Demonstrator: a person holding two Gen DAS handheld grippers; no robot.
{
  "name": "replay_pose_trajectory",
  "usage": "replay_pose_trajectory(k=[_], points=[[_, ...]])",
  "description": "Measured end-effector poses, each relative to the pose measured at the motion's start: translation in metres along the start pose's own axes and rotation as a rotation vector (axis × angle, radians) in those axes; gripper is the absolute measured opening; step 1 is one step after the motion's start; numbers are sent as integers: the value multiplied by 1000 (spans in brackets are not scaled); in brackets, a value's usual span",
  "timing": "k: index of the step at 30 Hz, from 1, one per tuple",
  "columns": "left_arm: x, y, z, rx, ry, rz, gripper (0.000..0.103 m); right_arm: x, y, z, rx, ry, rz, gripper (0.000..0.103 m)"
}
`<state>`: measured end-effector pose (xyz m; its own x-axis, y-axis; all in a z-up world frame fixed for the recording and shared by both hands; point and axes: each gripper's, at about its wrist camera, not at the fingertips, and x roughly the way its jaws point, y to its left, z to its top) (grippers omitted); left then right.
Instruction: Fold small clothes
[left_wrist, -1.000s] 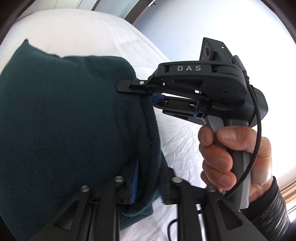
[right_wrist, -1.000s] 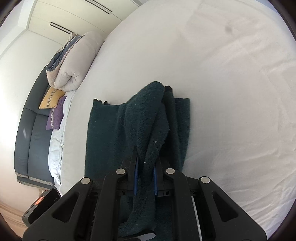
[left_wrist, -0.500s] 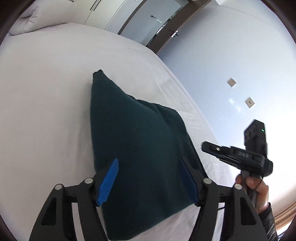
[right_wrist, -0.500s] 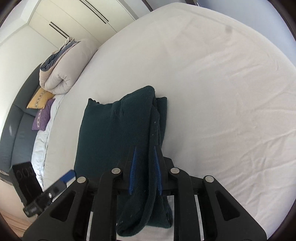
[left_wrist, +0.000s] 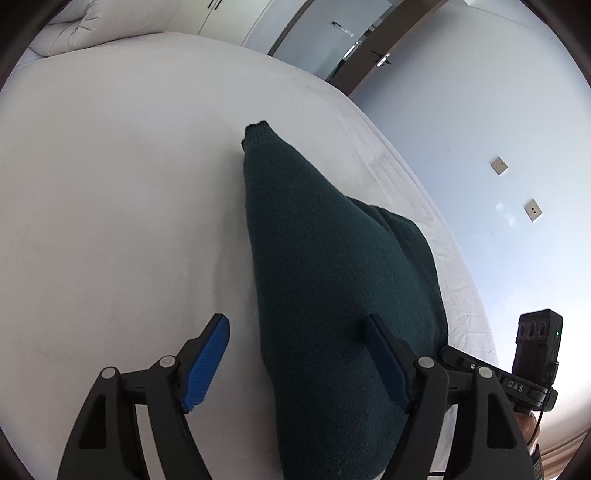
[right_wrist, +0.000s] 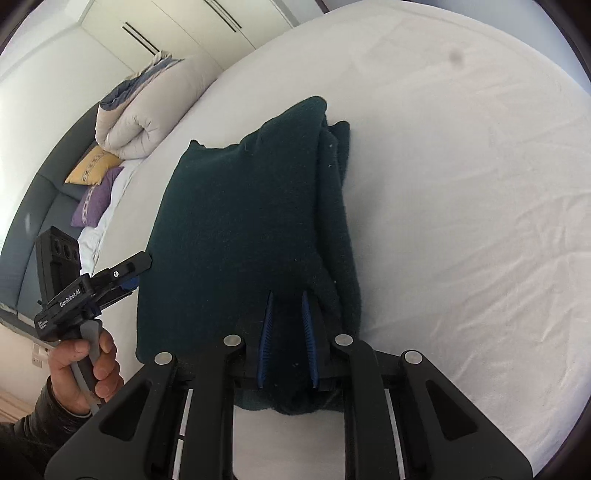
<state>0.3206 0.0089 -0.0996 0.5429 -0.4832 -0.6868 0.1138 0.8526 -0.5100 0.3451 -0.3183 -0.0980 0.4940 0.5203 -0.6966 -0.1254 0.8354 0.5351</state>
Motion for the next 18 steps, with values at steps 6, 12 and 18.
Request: replay_pose_trajectory(k=[6, 12, 18], points=[[8, 9, 5, -43, 24, -13, 81, -44, -9, 6, 29, -97, 56, 23], [39, -1, 5, -47, 176, -83, 82, -26, -27, 29, 79, -36, 33, 65], [51, 5, 7, -75, 213, -121, 64, 18, -21, 43, 74, 68, 45, 48]])
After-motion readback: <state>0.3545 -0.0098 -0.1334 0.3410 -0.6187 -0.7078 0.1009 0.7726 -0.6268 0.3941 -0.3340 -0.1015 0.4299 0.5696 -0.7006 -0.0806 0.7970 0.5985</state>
